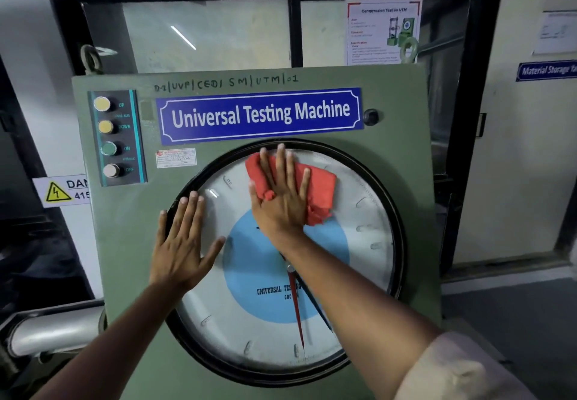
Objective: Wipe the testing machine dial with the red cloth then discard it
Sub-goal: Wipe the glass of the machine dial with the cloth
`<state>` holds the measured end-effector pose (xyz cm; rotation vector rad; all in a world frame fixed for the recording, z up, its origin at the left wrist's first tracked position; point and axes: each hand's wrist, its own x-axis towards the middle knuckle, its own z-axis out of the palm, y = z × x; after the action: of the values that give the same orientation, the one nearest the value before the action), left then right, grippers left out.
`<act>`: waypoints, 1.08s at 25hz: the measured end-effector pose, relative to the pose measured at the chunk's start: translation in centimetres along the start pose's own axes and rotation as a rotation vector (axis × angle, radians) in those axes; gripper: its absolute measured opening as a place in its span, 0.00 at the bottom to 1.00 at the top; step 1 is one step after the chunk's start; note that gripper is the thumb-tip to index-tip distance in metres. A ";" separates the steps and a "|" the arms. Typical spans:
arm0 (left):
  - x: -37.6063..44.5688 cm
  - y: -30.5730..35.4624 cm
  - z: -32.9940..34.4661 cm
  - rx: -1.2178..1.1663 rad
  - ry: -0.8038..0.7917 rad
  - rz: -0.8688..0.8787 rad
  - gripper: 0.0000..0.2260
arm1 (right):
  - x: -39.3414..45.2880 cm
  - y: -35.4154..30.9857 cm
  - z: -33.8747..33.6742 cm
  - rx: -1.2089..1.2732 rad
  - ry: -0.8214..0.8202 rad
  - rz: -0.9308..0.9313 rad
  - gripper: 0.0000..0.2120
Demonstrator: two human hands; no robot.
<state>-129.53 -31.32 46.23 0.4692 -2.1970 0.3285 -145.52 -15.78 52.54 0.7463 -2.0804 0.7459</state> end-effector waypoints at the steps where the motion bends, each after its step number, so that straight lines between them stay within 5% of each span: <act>1: 0.1 -0.3 -0.1 0.006 -0.008 0.008 0.41 | -1.3 -0.4 0.7 -0.003 0.026 -0.056 0.35; 6: 0.3 -1.4 -1.1 0.017 -0.022 0.090 0.40 | -6.4 4.4 1.7 -0.099 0.026 -0.377 0.33; 10: 2.7 -0.8 -0.9 0.049 -0.014 0.173 0.39 | -0.7 8.8 -0.4 -0.115 0.077 -0.122 0.33; 14: 5.2 0.2 -1.2 0.066 -0.002 0.224 0.39 | -7.5 12.8 0.9 -0.077 0.163 0.216 0.32; 17: 5.2 1.3 -0.7 0.051 0.000 0.183 0.39 | -10.3 12.8 1.4 0.004 0.113 0.286 0.33; 23: 4.8 3.4 1.3 -0.019 0.056 0.071 0.39 | -2.2 6.9 0.0 0.051 0.151 0.199 0.36; 27: 4.9 3.2 1.8 -0.042 0.076 0.083 0.39 | -7.0 3.8 1.7 0.100 0.065 -0.207 0.31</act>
<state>-134.99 -30.28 48.81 0.3374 -2.1490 0.3385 -145.39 -12.71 44.95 0.9631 -1.8841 0.7518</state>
